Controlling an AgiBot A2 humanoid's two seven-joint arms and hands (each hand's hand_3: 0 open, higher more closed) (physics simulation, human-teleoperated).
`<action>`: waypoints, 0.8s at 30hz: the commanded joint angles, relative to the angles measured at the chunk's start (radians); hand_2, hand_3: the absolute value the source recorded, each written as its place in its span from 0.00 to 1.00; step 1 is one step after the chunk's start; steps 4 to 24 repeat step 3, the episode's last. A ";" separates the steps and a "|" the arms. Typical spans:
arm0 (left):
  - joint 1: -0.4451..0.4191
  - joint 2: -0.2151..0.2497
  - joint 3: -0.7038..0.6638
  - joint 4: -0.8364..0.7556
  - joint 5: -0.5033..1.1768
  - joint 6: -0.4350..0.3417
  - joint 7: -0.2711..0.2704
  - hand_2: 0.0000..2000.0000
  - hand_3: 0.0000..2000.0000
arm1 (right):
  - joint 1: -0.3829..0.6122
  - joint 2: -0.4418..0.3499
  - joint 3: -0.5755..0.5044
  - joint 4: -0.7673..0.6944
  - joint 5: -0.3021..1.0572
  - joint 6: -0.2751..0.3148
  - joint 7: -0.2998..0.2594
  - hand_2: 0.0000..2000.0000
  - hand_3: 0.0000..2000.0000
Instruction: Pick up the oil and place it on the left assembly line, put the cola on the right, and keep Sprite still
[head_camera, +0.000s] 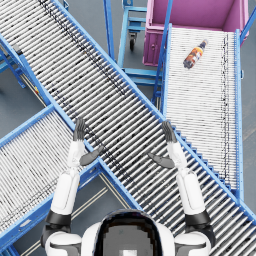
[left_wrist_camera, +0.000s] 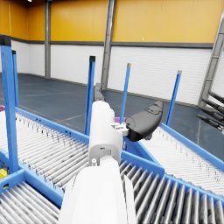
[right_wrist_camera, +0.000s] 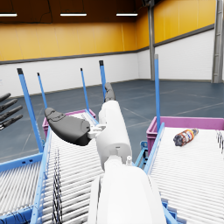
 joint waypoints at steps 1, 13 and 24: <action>0.000 0.000 0.000 0.000 0.000 0.000 0.000 0.00 0.00 | 0.000 0.000 0.000 0.000 0.000 0.000 0.000 0.00 0.00; 0.000 0.000 0.000 0.000 -0.001 0.000 0.000 0.00 0.00 | 0.000 0.000 0.000 0.000 -0.001 0.000 0.000 0.00 0.00; 0.000 0.000 0.000 0.000 -0.001 0.000 0.000 0.00 0.00 | 0.000 0.000 0.000 0.000 -0.001 0.000 0.000 0.00 0.00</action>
